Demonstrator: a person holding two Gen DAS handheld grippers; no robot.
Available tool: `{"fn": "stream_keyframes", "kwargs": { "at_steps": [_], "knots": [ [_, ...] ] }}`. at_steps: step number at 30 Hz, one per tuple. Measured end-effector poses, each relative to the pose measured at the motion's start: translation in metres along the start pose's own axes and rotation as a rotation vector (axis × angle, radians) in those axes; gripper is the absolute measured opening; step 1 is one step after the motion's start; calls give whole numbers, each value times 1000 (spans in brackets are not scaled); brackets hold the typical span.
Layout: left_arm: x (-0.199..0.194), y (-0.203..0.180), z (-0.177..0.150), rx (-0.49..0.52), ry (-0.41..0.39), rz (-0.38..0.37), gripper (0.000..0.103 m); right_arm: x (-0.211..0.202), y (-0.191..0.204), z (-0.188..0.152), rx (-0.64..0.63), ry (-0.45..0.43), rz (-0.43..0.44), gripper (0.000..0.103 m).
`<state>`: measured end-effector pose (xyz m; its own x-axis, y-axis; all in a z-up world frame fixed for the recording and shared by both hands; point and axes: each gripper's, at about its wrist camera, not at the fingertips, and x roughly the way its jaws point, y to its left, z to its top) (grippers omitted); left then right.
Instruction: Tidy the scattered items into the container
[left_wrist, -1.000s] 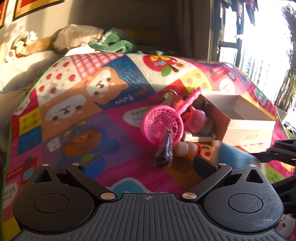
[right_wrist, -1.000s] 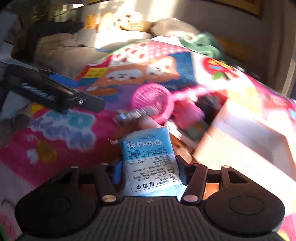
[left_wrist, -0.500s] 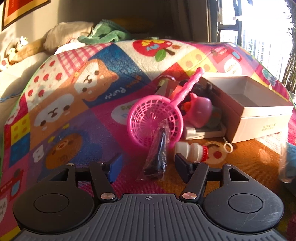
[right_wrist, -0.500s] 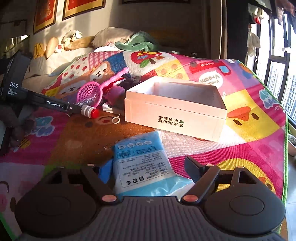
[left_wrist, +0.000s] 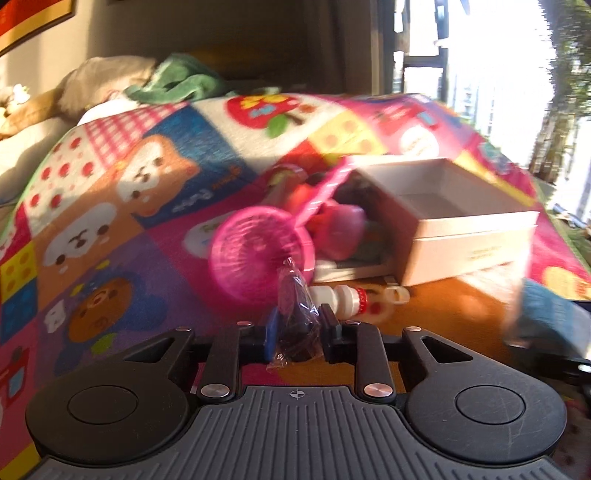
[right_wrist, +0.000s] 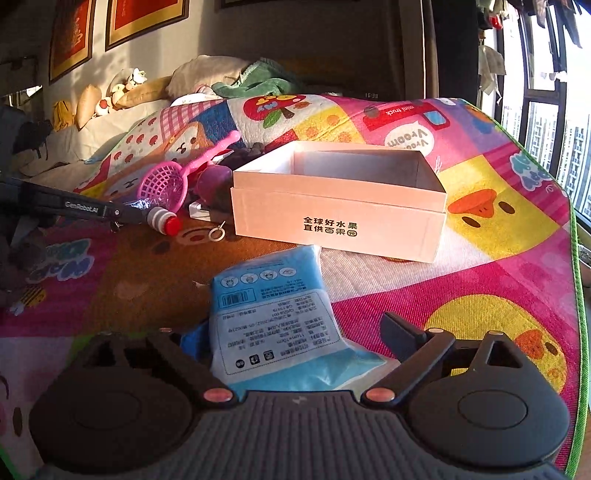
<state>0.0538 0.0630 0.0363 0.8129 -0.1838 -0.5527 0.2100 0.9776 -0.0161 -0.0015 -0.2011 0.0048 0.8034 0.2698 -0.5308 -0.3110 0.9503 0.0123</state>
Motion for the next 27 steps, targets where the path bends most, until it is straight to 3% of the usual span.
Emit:
{"fn": "stream_keyframes", "kwargs": {
  "at_steps": [5, 9, 11, 13, 15, 21, 24, 27],
  "knots": [
    [-16, -31, -15, 40, 39, -184, 26, 0, -1, 0, 15, 3, 5, 97],
    [-12, -47, -27, 104, 83, -210, 35, 1, -1, 0, 15, 6, 6, 98],
    [-8, -49, -31, 138, 94, -177, 47, 1, -1, 0, 14, 6, 6, 98],
    [-6, -45, -34, 151, 92, -116, 87, 1, -1, 0, 17, 5, 9, 99],
    [-7, -37, -33, 143, 77, -43, 99, 2, -2, 1, 22, 8, 10, 101],
    [-3, -11, -26, 120, 49, 128, 103, 7, -6, 3, 50, 50, 21, 103],
    [1, 0, -24, 127, 53, 165, 103, 11, -9, 5, 73, 87, 33, 103],
    [0, 5, -23, 121, 65, 148, 103, 12, -7, 4, 62, 102, 30, 103]
  ]
}}
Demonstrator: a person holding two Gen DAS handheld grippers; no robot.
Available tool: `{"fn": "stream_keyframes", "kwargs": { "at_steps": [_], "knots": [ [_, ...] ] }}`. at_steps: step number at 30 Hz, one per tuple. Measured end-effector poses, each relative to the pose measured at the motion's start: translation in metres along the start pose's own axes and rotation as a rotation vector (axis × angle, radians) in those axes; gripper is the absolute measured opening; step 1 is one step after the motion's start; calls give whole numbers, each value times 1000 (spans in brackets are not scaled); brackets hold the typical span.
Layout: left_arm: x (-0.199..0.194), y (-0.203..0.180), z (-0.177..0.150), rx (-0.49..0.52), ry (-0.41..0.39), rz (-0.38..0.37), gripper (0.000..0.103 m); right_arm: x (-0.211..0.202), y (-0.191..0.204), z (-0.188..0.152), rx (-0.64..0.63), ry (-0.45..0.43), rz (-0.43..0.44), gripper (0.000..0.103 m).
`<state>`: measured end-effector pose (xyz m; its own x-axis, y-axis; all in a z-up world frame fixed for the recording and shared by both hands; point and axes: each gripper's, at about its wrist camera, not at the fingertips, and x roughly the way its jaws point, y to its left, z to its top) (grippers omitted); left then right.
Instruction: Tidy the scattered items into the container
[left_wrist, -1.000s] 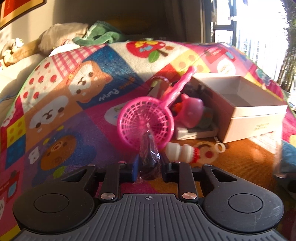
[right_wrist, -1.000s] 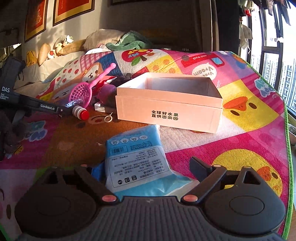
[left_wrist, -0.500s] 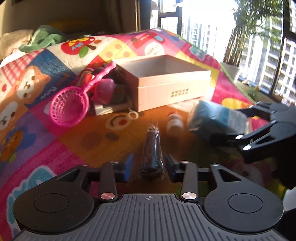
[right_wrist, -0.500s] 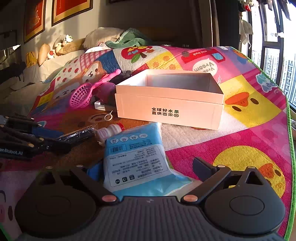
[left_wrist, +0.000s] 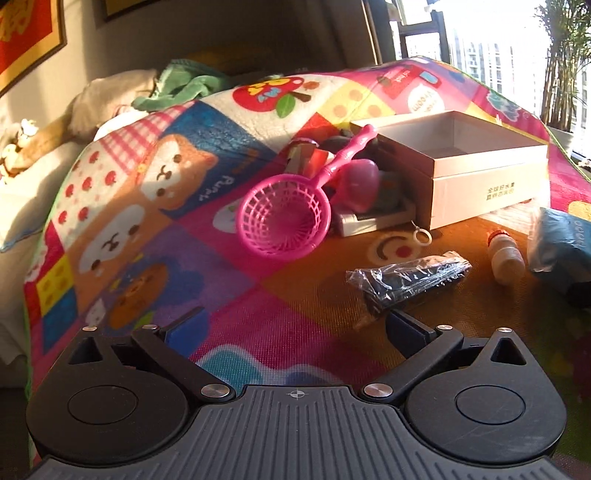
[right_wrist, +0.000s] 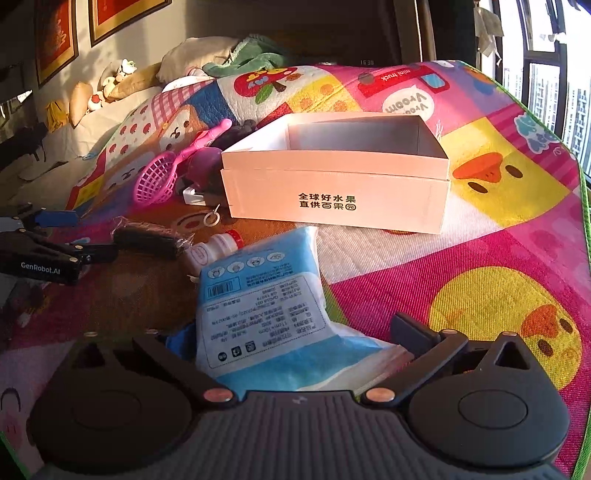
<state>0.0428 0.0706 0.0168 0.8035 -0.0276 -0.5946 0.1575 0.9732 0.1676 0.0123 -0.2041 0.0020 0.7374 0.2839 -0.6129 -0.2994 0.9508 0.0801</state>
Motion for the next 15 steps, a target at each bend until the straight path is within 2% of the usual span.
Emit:
{"fn": "stream_keyframes", "kwargs": {
  "at_steps": [7, 11, 15],
  "knots": [
    [-9, -20, 8, -82, 2, -166, 103, 0, 4, 3, -19, 59, -7, 103],
    [-3, -37, 14, -67, 15, -175, 103, -1, 7, -2, -58, 31, -17, 103],
    [-1, -45, 13, -5, 18, -159, 103, -1, 6, -3, -54, 20, -13, 103]
  ]
}}
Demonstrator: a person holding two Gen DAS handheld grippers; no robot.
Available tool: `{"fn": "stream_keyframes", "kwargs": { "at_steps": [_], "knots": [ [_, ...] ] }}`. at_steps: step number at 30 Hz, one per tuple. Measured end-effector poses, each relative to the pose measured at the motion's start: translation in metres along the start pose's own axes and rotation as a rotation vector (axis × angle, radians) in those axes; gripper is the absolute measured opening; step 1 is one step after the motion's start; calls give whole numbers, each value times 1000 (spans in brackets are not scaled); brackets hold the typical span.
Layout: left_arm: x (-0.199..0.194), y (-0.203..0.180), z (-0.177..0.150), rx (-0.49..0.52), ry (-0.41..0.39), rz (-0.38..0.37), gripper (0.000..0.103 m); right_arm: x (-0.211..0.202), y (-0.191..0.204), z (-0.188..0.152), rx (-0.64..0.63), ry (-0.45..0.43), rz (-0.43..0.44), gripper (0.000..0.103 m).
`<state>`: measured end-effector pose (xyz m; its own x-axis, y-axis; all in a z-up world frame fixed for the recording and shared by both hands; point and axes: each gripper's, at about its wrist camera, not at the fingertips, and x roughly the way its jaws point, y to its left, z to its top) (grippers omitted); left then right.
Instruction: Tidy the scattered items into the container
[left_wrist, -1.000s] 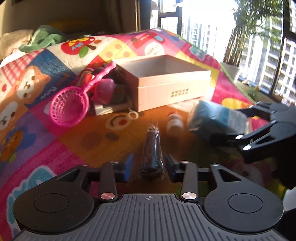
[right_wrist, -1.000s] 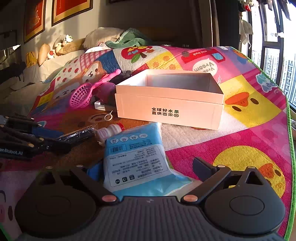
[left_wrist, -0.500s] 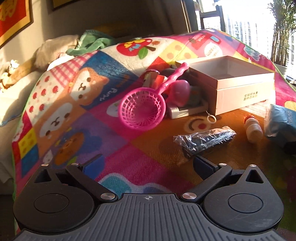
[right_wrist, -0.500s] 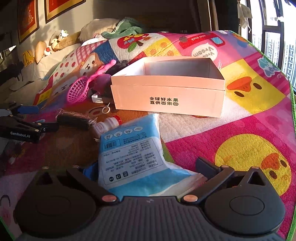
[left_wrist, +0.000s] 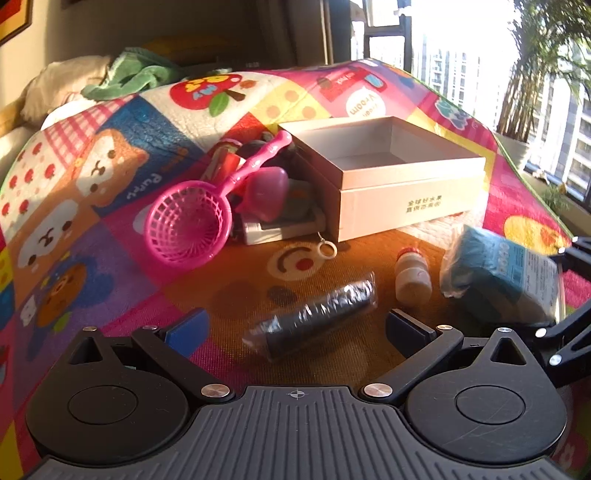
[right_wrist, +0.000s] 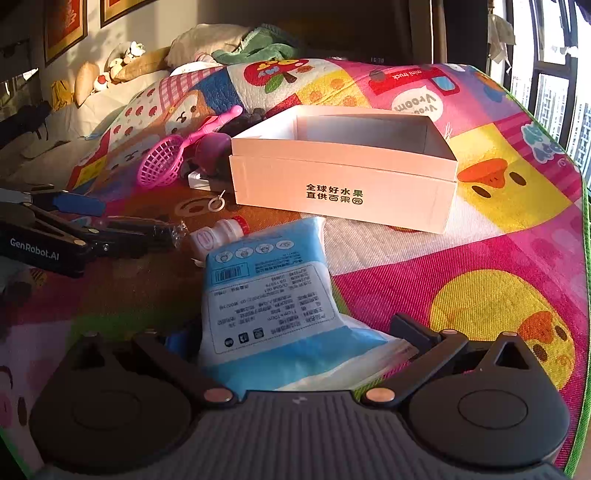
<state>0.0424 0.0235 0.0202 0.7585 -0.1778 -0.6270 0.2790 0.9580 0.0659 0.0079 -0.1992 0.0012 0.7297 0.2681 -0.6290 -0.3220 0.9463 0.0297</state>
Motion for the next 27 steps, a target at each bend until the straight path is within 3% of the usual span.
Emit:
{"fn": "stream_keyframes", "kwargs": {
  "at_steps": [4, 10, 14, 15, 16, 18, 21, 27],
  "knots": [
    [2, 9, -5, 49, 5, 73, 103, 0, 1, 0, 0, -1, -3, 103],
    [4, 39, -9, 76, -20, 267, 103, -1, 3, 2, -2, -12, -45, 103],
    [-4, 56, -7, -21, -11, 209, 103, -8, 7, 9, -27, -63, -24, 103],
    [-7, 57, -7, -41, -11, 183, 103, -7, 7, 13, -23, -62, -15, 99],
    [-9, 57, -6, -63, -11, 150, 103, -6, 8, 17, -22, -50, 0, 92],
    [-14, 53, -5, -109, -14, 68, 103, 0, 10, 23, -22, -2, 29, 55],
    [-14, 37, -2, -140, -17, -15, 103, -1, 14, 25, -10, 6, 19, 54],
    [15, 2, 13, -105, -18, -12, 103, -16, 24, 10, -45, -21, -21, 54]
  ]
}}
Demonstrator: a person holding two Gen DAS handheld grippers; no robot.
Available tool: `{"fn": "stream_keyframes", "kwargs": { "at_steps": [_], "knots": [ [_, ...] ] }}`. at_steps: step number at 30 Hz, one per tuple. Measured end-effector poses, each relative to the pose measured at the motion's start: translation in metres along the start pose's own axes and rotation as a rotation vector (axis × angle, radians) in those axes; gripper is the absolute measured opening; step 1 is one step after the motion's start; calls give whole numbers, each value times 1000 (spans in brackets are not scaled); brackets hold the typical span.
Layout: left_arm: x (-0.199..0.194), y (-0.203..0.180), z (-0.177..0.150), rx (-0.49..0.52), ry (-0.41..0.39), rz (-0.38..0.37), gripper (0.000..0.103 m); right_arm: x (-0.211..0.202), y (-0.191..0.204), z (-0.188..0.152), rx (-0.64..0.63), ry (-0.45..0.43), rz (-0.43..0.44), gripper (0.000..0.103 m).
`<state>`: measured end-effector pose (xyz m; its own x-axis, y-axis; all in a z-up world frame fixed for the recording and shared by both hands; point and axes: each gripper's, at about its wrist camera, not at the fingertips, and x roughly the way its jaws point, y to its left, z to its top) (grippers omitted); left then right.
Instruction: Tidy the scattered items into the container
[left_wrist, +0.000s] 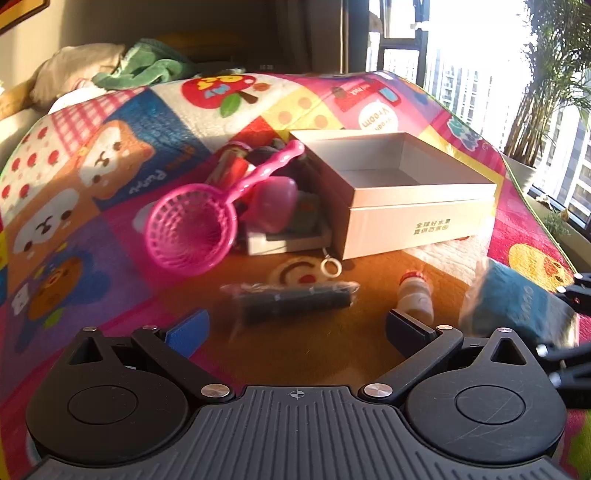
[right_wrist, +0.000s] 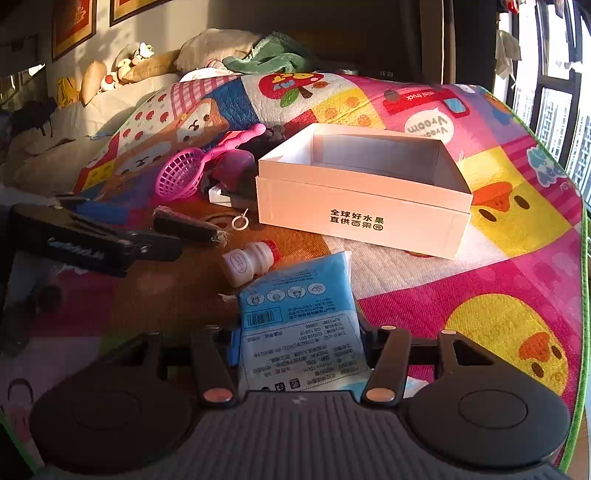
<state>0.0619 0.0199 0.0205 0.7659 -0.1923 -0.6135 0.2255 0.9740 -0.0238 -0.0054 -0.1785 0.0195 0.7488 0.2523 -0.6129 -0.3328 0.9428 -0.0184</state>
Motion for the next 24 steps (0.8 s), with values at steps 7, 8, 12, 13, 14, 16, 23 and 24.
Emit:
{"fn": "stream_keyframes", "kwargs": {
  "at_steps": [7, 8, 12, 13, 14, 16, 23, 24],
  "knots": [
    [33, -2, 11, -1, 33, 64, 103, -9, -5, -7, 21, -3, -1, 54],
    [34, -1, 11, 0, 35, 63, 101, -9, -5, -7, 27, -2, 2, 54],
    [27, -1, 7, 27, 37, 52, 86, -13, -7, -7, 36, -1, 9, 54],
    [23, -2, 6, 37, 36, 43, 85, -15, -8, -7, 37, -1, 6, 54],
    [18, -4, 4, 50, 35, 28, 85, -18, -9, -7, 36, -3, 2, 54],
    [3, -9, 1, 88, 23, -10, 85, -27, -11, -6, 32, -16, -15, 54],
    [-53, -34, 34, 181, -130, -159, 85, -69, -25, 28, 17, -155, -119, 54],
    [-56, -37, 47, 192, -159, -174, 85, -74, -28, 40, 21, -179, -123, 54]
  ]
}}
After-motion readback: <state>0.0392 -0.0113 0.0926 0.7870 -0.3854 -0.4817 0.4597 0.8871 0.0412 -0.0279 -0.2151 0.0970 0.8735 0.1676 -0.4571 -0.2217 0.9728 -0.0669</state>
